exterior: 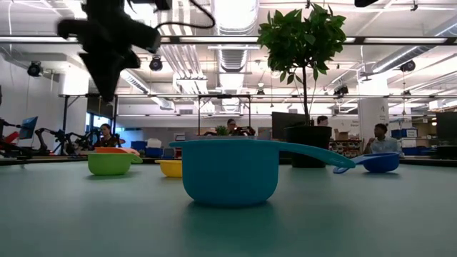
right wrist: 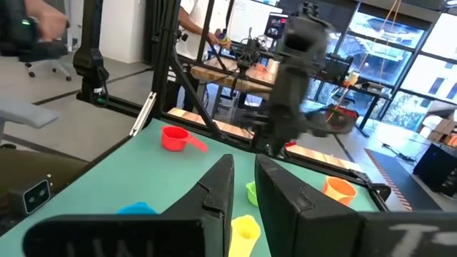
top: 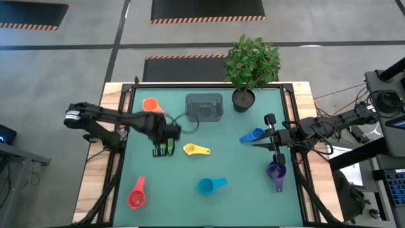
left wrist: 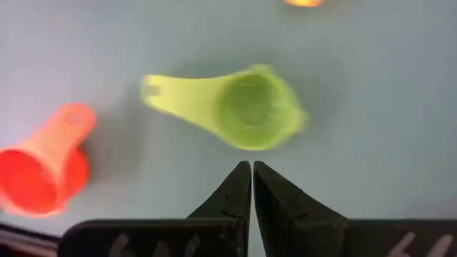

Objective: Nest measuring cups in basket
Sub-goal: Stack the orange measuring cup into the purple measuring cup

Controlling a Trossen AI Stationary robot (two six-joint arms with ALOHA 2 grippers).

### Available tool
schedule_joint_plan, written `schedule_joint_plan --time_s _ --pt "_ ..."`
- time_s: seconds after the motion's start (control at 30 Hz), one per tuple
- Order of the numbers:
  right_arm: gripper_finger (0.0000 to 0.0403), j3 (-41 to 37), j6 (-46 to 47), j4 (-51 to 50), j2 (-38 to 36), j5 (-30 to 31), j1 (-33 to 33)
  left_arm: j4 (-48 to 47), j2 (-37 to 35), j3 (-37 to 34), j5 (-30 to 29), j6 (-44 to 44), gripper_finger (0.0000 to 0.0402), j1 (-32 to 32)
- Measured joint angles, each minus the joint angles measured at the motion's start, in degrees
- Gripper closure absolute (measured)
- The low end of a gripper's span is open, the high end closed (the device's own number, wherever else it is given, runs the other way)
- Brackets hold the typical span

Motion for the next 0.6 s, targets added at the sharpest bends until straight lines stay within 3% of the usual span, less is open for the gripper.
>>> schedule_joint_plan --time_s 0.33,0.6 --pt "0.0355 -0.02 0.09 -0.15 0.0 -0.02 0.0 10.15 -3.65 -9.14 -0.64 12.26 0.0402 23.54" --pt "0.0355 -0.02 0.51 -0.17 0.0 0.0 0.0 13.99 -1.55 -10.42 1.22 13.55 0.0382 40.95"
